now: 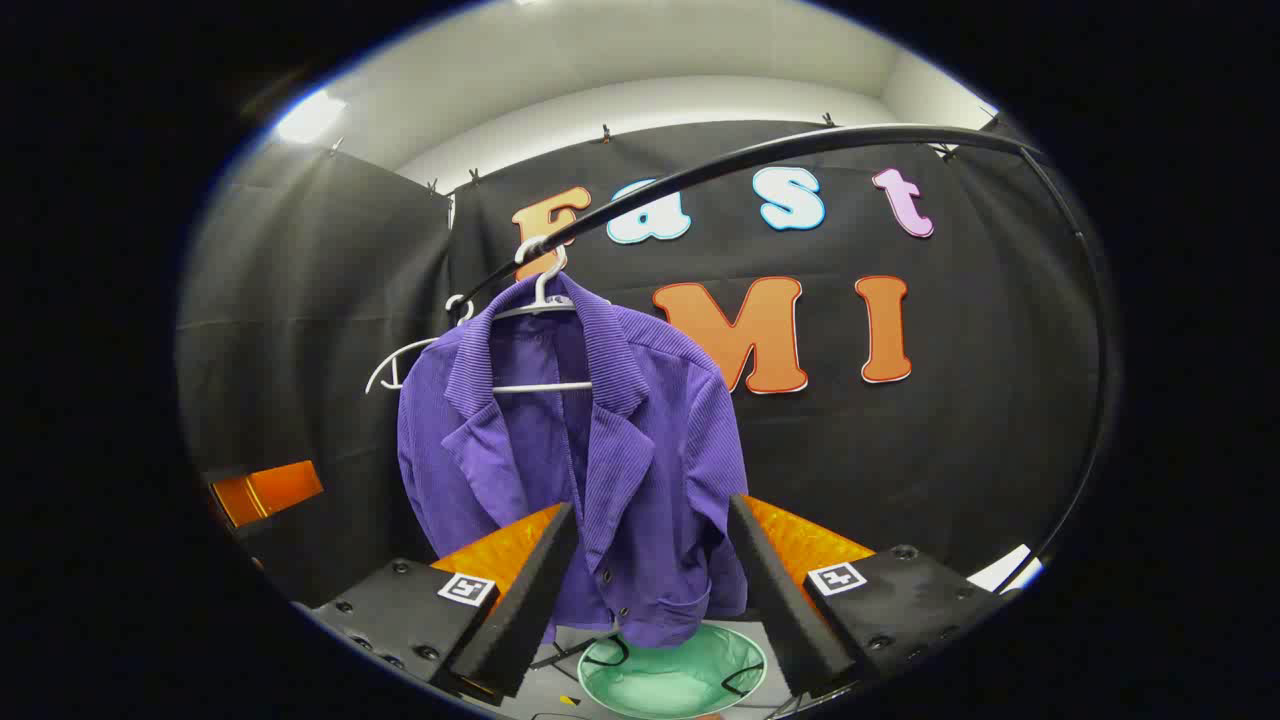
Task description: Grasp the clothes on the hanger with both hands and then place them into the laundry hamper below.
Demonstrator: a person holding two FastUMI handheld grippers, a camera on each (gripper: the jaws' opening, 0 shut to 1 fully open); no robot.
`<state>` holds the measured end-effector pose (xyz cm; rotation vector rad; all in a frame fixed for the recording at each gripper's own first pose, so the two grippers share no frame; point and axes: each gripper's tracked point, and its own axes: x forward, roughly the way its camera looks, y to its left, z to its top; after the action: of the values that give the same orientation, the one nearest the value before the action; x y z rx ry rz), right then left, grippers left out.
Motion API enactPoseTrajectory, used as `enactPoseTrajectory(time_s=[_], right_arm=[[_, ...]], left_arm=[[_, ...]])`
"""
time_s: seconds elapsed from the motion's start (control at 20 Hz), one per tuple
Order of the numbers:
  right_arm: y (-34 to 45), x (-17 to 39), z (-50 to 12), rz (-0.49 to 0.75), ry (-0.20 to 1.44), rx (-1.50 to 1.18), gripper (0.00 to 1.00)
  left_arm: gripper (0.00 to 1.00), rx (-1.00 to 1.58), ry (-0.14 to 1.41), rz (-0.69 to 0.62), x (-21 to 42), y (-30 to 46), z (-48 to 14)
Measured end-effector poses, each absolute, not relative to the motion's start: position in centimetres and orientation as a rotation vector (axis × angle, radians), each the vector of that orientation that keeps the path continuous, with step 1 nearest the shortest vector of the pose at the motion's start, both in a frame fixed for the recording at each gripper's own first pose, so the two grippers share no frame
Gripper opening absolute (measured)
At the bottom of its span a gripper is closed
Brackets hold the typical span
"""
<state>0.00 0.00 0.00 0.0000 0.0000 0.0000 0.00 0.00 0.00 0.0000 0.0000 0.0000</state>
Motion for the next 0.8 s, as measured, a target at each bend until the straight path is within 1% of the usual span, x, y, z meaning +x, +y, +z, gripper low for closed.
enactPoseTrajectory(time_s=[0.05, 0.1, 0.15, 0.3, 0.35, 0.4, 0.45, 0.5, 0.55, 0.7, 0.75, 0.8], right_arm=[[-0.6, 0.4, -0.1, 0.003, 0.004, -0.006, 1.00], [-1.1, 0.7, -0.3, 0.007, 0.010, -0.007, 1.00], [-1.4, 0.9, -0.5, 0.015, 0.016, 0.000, 0.98], [-1.5, 1.9, -1.0, 0.050, 0.036, 0.032, 0.98], [-1.5, 2.1, -1.2, 0.059, 0.041, 0.035, 0.98], [-1.5, 2.4, -1.2, 0.069, 0.044, 0.036, 0.98], [-1.5, 2.8, -1.4, 0.077, 0.047, 0.037, 0.98], [-1.4, 3.2, -1.5, 0.083, 0.051, 0.035, 0.94], [-1.4, 3.6, -1.7, 0.087, 0.055, 0.033, 0.98], [-1.0, 4.8, -1.8, 0.094, 0.066, 0.028, 0.98], [-0.9, 5.1, -1.8, 0.094, 0.068, 0.027, 0.98], [-0.8, 5.4, -1.7, 0.093, 0.064, 0.027, 0.98]], left_arm=[[0.92, 0.003, 0.000, 0.009, 0.4, -0.5, -0.2], [0.95, 0.011, 0.002, 0.018, 0.7, -1.0, -0.5], [0.95, 0.019, 0.004, 0.027, 0.9, -1.6, -0.8], [0.95, 0.033, 0.020, 0.045, 1.9, -2.9, -1.7], [0.92, 0.033, 0.030, 0.048, 2.4, -3.2, -2.1], [0.92, 0.030, 0.041, 0.048, 2.7, -3.6, -2.5], [0.99, 0.028, 0.052, 0.050, 2.9, -4.0, -2.8], [0.97, 0.024, 0.060, 0.050, 3.1, -4.2, -3.1], [0.95, 0.023, 0.068, 0.047, 3.5, -4.3, -3.4], [0.95, 0.032, 0.080, 0.029, 4.7, -4.9, -3.5], [0.99, 0.038, 0.087, 0.019, 5.3, -5.0, -3.6], [0.92, 0.043, 0.089, 0.011, 5.9, -5.2, -3.6]])
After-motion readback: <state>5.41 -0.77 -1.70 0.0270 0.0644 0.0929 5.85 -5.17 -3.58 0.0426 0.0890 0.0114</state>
